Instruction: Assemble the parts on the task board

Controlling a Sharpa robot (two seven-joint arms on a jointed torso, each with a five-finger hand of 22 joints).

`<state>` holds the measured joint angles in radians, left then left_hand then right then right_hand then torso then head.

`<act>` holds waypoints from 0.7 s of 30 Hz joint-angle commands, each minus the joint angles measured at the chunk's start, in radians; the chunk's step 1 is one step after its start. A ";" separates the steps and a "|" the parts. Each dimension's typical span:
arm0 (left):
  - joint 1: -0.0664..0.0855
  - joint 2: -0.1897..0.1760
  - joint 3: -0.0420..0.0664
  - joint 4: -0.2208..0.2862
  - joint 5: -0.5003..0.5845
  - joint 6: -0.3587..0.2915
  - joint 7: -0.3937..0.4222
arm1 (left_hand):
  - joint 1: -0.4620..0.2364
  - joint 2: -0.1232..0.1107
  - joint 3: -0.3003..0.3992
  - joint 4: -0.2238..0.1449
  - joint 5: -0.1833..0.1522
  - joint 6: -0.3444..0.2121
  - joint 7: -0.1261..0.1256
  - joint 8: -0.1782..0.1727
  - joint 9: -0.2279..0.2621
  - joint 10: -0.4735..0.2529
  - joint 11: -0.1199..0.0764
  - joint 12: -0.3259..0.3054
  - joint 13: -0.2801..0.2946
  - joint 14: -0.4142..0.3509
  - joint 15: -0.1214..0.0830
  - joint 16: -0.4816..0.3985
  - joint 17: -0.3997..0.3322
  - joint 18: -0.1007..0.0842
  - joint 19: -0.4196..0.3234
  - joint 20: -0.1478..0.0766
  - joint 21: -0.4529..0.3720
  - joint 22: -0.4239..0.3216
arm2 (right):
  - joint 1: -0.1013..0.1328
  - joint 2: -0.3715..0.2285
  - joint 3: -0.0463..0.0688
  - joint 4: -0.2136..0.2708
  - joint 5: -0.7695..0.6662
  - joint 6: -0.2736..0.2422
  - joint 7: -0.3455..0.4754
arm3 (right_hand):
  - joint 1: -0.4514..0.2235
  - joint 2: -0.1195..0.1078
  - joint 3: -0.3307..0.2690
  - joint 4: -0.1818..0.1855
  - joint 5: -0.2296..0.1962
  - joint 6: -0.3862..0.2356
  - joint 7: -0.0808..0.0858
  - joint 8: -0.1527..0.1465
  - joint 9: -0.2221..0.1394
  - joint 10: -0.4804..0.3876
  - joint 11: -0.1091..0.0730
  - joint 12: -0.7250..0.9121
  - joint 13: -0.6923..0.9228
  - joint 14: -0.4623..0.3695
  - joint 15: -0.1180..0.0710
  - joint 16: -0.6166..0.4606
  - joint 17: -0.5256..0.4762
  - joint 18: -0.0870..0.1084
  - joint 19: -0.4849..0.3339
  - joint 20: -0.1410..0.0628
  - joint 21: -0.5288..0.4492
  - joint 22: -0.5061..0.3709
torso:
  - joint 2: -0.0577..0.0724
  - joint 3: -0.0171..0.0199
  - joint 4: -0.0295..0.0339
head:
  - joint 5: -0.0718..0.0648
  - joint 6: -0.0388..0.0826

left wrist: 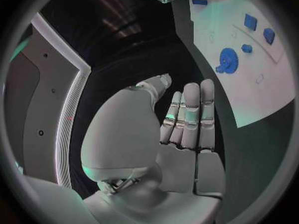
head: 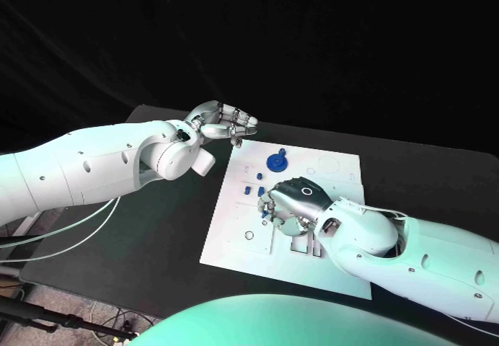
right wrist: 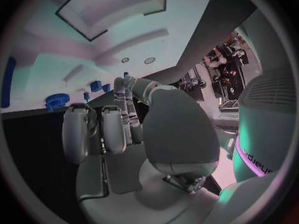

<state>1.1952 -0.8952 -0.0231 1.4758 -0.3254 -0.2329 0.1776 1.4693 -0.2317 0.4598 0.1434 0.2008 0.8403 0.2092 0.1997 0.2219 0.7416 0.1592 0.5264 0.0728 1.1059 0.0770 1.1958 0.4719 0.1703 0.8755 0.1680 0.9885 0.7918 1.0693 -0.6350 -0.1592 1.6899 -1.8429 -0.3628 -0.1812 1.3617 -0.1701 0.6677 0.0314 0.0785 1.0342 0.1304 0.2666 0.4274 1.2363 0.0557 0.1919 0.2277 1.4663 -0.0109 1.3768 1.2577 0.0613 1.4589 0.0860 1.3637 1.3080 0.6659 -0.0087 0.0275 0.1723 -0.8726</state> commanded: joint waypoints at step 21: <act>0.001 -0.002 0.001 0.002 0.012 0.010 0.008 | 0.002 -0.005 0.004 0.005 0.005 0.005 0.008 0.002 -0.001 -0.007 -0.001 0.004 -0.002 -0.008 0.002 0.004 -0.002 0.013 0.003 0.006 -0.004 -0.001 | -0.010 0.003 -0.004 -0.012 -0.011 0.033 0.010 | -0.006 0.011 0.000 -0.003 0.005 0.003 0.001 0.003 0.002 0.006 0.001 -0.002 0.002 0.040 -0.008 0.005 0.001 -0.014 0.009 0.000 0.005 0.154 | 0.000 -0.0002 0.0003 | 0.004 0.000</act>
<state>1.1954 -0.8979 -0.0231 1.4759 -0.3211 -0.2319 0.1767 1.4693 -0.2317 0.4626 0.1462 0.2008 0.8403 0.2092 0.1997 0.2220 0.7417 0.1591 0.5263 0.0719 1.1059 0.0770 1.1957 0.4720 0.1702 0.8755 0.1680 0.9885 0.7917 1.0611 -0.6338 -0.1628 1.6786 -1.8437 -0.3466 -0.1795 1.3538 -0.1675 0.6675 0.0314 0.0801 1.0304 0.1303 0.2642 0.4278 1.2362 0.0558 0.1909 0.2285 1.4663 -0.0109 1.3768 1.2577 0.0612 1.4589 0.0860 1.3637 1.3077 0.6666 -0.0088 0.0278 0.1760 -0.8727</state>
